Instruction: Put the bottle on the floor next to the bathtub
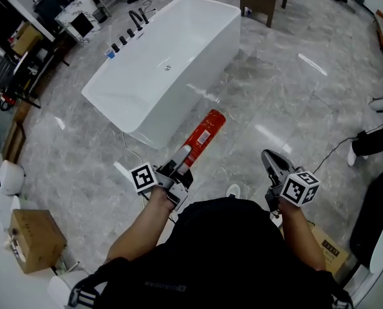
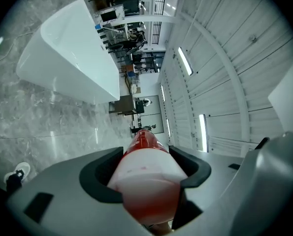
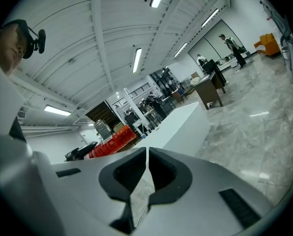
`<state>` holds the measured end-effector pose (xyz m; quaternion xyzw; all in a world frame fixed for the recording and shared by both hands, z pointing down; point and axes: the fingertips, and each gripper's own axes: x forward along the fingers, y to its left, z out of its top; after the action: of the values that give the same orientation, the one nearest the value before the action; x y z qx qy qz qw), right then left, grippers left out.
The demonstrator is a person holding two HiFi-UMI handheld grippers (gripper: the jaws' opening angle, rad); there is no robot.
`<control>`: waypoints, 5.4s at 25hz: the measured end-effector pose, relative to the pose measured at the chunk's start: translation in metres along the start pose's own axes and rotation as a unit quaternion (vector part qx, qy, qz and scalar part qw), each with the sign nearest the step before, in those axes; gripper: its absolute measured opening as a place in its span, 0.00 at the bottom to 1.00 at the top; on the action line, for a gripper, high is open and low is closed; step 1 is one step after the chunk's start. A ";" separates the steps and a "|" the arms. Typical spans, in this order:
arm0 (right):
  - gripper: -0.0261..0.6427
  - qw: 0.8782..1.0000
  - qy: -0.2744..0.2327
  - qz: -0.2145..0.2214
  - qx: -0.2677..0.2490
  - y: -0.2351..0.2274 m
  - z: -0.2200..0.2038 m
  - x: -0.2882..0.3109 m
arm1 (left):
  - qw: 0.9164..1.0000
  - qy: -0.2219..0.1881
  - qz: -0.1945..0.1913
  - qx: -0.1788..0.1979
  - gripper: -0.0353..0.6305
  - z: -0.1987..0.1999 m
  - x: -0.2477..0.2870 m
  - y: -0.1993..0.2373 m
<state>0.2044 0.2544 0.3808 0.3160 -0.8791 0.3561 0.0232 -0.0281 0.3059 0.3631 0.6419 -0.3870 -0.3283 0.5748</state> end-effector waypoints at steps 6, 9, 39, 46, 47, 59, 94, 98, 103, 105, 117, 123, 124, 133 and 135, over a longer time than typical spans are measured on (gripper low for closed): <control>0.10 1.000 0.006 0.010 -0.001 -0.004 0.016 -0.001 | 1.000 -0.013 -0.006 -0.003 0.50 0.001 0.014 -0.012; 0.10 1.000 0.009 0.012 0.000 -0.004 0.015 0.000 | 1.000 -0.015 -0.010 -0.006 0.50 0.000 0.015 -0.017; 0.10 0.999 0.019 -0.035 0.011 -0.075 0.082 0.110 | 0.999 -0.011 0.024 -0.042 0.50 0.119 0.126 0.047; 0.10 0.998 0.014 -0.057 0.004 -0.085 0.124 0.159 | 0.999 0.006 0.015 -0.045 0.50 0.175 0.173 0.048; 0.10 0.998 0.015 -0.060 0.004 -0.086 0.128 0.165 | 0.999 0.009 0.013 -0.045 0.50 0.182 0.177 0.048; 0.10 0.996 0.033 -0.082 -0.025 -0.094 0.171 0.249 | 0.999 0.028 0.004 -0.044 0.50 0.258 0.223 0.074; 0.10 0.994 0.094 0.005 -0.056 -0.229 0.311 0.399 | 0.995 -0.051 0.083 -0.037 0.50 0.334 0.371 0.125; 0.10 0.992 0.112 0.016 -0.051 -0.263 0.335 0.407 | 0.991 -0.070 0.111 -0.037 0.50 0.334 0.402 0.131; 0.10 0.988 0.145 0.025 -0.039 -0.315 0.345 0.425 | 0.985 -0.095 0.140 -0.038 0.50 0.340 0.441 0.154; 0.10 0.986 0.161 0.031 -0.031 -0.334 0.345 0.433 | 0.980 -0.106 0.161 -0.039 0.50 0.341 0.452 0.167; 0.10 0.969 0.240 0.039 0.035 -0.439 0.296 0.464 | 0.946 -0.091 0.308 -0.031 0.50 0.343 0.511 0.286; 0.10 0.966 0.250 0.017 0.058 -0.477 0.261 0.480 | 0.930 -0.051 0.361 -0.041 0.50 0.340 0.535 0.376; 0.10 0.966 0.250 0.012 0.061 -0.482 0.254 0.483 | 0.928 -0.041 0.368 -0.040 0.50 0.338 0.538 0.393; 0.10 0.961 0.259 -0.020 0.094 -0.506 0.181 0.504 | 0.886 0.079 0.456 0.015 0.50 0.329 0.542 0.538; 0.10 0.959 0.263 -0.024 0.105 -0.514 0.163 0.505 | 0.870 0.113 0.479 0.041 0.50 0.326 0.540 0.571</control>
<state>0.1248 -0.4031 0.7079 0.2332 -0.7915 0.5166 0.2288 -0.1167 -0.3467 0.9018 0.4335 -0.5925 0.0784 0.6744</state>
